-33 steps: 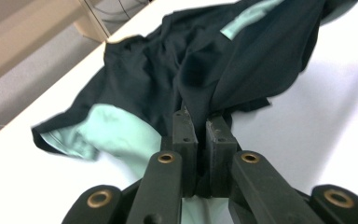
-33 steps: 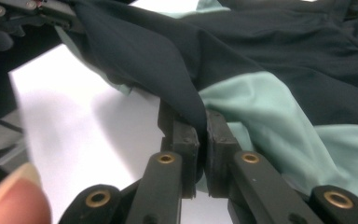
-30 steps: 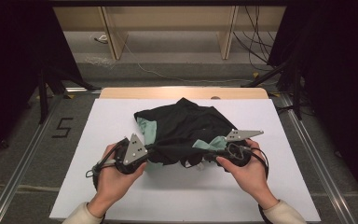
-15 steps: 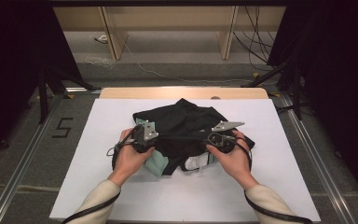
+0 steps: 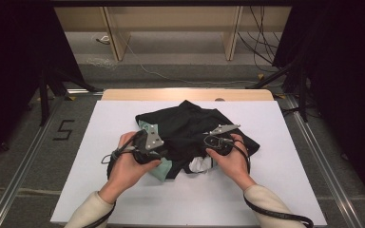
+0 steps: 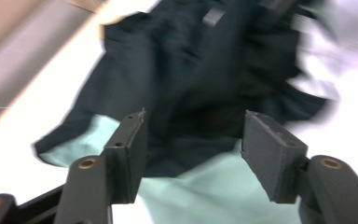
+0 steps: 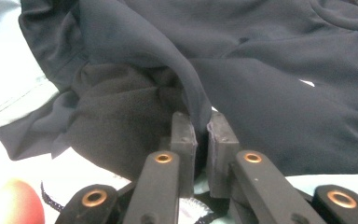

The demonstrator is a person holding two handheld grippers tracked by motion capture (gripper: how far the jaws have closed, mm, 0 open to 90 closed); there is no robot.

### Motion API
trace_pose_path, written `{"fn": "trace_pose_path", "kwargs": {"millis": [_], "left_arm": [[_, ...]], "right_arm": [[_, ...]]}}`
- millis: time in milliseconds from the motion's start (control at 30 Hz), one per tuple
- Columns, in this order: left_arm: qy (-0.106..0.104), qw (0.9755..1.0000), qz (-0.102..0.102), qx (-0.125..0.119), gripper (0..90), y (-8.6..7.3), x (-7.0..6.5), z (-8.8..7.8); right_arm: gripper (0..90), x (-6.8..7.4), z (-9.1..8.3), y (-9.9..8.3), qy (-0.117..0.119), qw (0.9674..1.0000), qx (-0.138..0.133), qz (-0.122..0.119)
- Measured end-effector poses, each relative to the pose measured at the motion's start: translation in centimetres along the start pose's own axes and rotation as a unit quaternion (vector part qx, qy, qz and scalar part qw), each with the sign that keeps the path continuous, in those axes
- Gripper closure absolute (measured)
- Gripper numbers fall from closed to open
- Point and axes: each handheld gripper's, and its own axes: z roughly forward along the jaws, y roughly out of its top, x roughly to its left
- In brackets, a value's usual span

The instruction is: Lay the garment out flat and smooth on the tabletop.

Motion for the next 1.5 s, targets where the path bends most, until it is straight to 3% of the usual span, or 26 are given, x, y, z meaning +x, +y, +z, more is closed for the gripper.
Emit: {"fn": "trace_pose_path", "kwargs": {"millis": [100, 200, 367, 467, 567, 667, 833, 933, 1033, 1200, 1400, 1500], "left_arm": [[-0.032, 0.9977, 0.010, 0.059, 44.5, -0.5, -1.7, 2.1], [-0.024, 0.9944, 0.005, 0.103, 44.8, -1.3, -2.1, 4.0], [-0.018, 0.9928, -0.026, 0.116, 50.3, -2.1, -1.7, 5.4], [-0.021, 0.9919, -0.041, 0.119, 55.2, -2.6, -1.3, 5.8], [-0.022, 0.9918, -0.051, 0.115, 57.0, -2.9, -1.2, 6.1], [-0.019, 0.9919, -0.052, 0.114, 59.9, -2.9, -1.1, 6.2], [-0.016, 0.9926, -0.055, 0.107, 69.7, -3.0, -0.8, 6.0], [-0.024, 0.9922, -0.078, 0.093, 77.3, -3.1, -0.5, 5.6], [-0.028, 0.9914, -0.095, 0.085, 79.2, -3.3, -0.1, 4.9], [-0.022, 0.9912, -0.118, 0.054, 81.2, -3.6, 0.8, 2.9], [0.004, 0.9896, -0.144, -0.003, 81.6, -4.3, 2.1, -0.8], [0.018, 0.9872, -0.157, -0.023, 82.1, -4.9, 2.6, -2.2]], "right_arm": [[83.4, -0.1, 0.0, 0.0, 0.004, 1.0000, -0.001, 0.000], [80.6, -0.1, -0.1, 0.0, 0.008, 1.0000, -0.003, -0.001], [63.8, -0.3, -1.4, 0.5, 0.008, 0.9990, -0.043, -0.003], [60.5, -0.8, -3.2, 0.5, -0.005, 0.9980, -0.063, 0.001], [60.0, -1.5, -4.7, -0.2, -0.012, 0.9977, -0.065, 0.018], [60.8, -1.8, -5.6, -1.7, -0.002, 0.9975, -0.059, 0.039], [62.6, -1.2, -5.0, -3.1, 0.017, 0.9987, -0.030, 0.038], [66.6, -0.7, -4.3, -3.2, 0.027, 0.9988, -0.022, 0.035], [71.6, -0.4, -3.4, -3.3, 0.032, 0.9990, -0.008, 0.031], [85.6, -0.7, -3.3, -3.5, 0.035, 0.9985, 0.003, 0.043], [88.3, -1.2, -5.5, -3.4, 0.024, 0.9986, -0.002, 0.047], [88.5, -1.2, -6.9, -3.5, 0.014, 0.9987, -0.009, 0.049]]}}
